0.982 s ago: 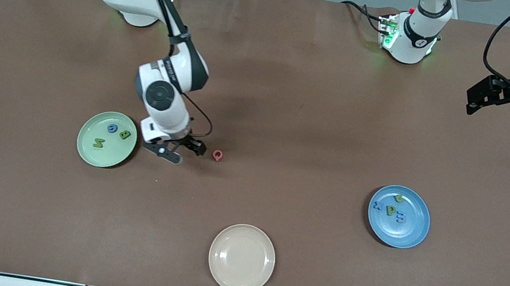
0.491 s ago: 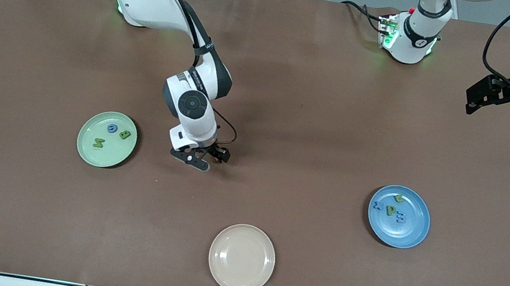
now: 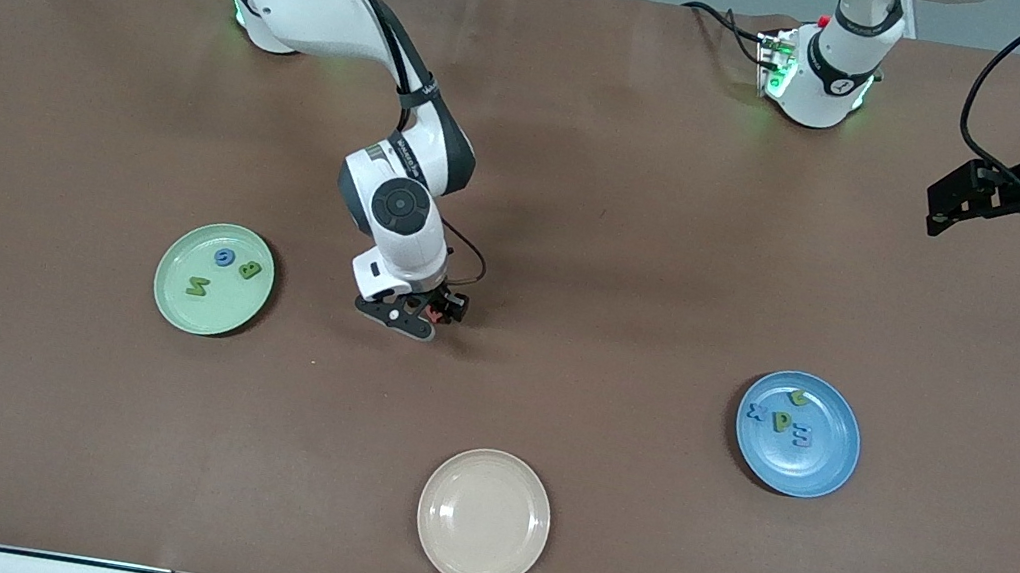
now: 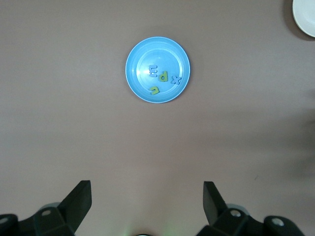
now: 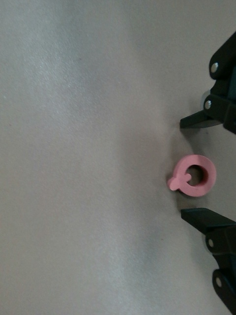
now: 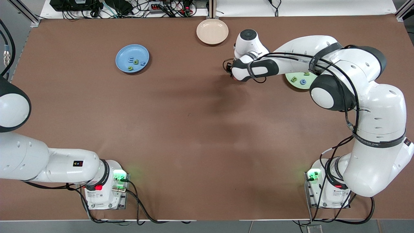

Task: Sort upper and lower case letters into plates
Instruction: 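Carry the pink o to the green plate and release it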

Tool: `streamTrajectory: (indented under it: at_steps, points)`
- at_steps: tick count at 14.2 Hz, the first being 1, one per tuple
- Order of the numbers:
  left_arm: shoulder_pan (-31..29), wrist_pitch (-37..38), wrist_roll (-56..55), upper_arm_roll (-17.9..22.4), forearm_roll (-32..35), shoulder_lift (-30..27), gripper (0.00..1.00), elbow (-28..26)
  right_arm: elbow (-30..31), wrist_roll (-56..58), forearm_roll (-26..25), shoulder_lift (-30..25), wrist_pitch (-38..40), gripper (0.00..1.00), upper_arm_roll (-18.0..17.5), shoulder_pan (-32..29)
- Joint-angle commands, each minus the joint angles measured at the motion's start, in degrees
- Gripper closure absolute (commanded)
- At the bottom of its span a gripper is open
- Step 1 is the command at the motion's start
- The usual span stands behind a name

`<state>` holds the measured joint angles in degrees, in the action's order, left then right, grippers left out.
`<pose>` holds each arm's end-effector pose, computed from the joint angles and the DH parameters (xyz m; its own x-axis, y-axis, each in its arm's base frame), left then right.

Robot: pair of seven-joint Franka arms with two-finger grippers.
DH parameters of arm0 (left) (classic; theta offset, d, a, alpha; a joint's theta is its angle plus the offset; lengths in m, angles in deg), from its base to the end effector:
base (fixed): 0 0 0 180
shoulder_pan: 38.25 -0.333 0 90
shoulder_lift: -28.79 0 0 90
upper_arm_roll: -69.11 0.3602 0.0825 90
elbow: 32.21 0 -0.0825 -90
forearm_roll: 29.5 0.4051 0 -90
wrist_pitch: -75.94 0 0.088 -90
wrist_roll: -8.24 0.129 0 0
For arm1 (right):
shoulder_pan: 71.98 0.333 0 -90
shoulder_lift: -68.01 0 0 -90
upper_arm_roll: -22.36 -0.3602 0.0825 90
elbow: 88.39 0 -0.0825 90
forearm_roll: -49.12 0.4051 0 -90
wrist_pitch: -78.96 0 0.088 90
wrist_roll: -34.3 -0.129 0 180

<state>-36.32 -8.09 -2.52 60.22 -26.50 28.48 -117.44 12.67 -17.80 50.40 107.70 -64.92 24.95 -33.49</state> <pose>0.5540 -0.0989 0.6815 1.0000 0.0041 -0.0053 0.0039 -0.9985 -0.0549 0.5724 0.4179 0.1724 0.9572 -0.2857 0.0457 -0.2843 -0.9581 -0.0347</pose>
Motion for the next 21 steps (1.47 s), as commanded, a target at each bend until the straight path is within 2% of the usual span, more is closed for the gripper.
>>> streamTrajectory:
  at_steps: [1, 3, 4, 6, 7, 9, 11, 14, 16, 18, 21]
  points:
    - [-0.35, 0.44, 0.92, 0.01, -0.97, -0.13, 0.00, 0.94, -0.86, -0.46, -0.49, 0.56, 0.44, 0.38, 0.49, 0.97]
    - [-0.35, 0.44, 0.92, 0.01, -0.89, -0.22, 0.00, 0.94, -0.86, -0.11, -0.75, 0.56, 0.53, 0.55, 0.49, 0.97]
    - [-0.35, 0.53, 0.92, 0.01, -0.89, -0.31, 0.00, 0.85, -0.86, 0.24, -0.75, 0.56, 0.53, 0.67, 0.49, 0.97]
    - [-0.35, 0.53, 0.57, 0.10, -0.89, -0.75, 0.00, 0.85, -0.77, 0.95, -0.75, 0.30, 0.80, 0.96, 0.49, 0.27]
    - [-0.44, 0.62, 0.66, 0.27, -0.89, -0.75, 0.00, 0.85, -0.60, 1.47, -0.75, -0.05, 0.97, 1.00, 0.75, 0.01]
    - [-0.35, 0.62, 0.14, 0.27, -0.89, -0.31, 0.00, 0.59, 0.54, 6.89, -0.75, -2.14, 5.59, 1.00, 0.93, -2.79]
    - [-0.35, 0.53, 0.74, 0.27, -0.89, -0.14, 0.00, 0.59, 3.34, 13.31, -0.75, -7.23, 9.22, 1.00, 0.93, -6.66]
    - [0.09, 0.18, 0.57, 0.01, -0.80, 0.65, 0.00, 0.85, 10.89, 28.85, -0.75, -15.14, 9.50, 1.00, 0.93, -15.34]
    - [0.09, 0.26, 0.48, -0.08, -0.80, 0.57, 0.00, 0.68, 14.41, 37.73, -0.75, -17.88, 8.97, 1.00, 0.93, -20.45]
    - [0.18, 0.26, 0.48, -0.17, -0.80, 0.57, 0.00, 0.68, 18.63, 44.86, -0.75, -19.12, 5.39, 1.00, 0.93, -24.76]
    - [0.27, 0.18, -0.22, -1.13, -0.80, 0.57, 0.00, 0.68, 25.14, 52.53, -0.75, -18.25, -6.29, 1.00, 0.84, -30.48]
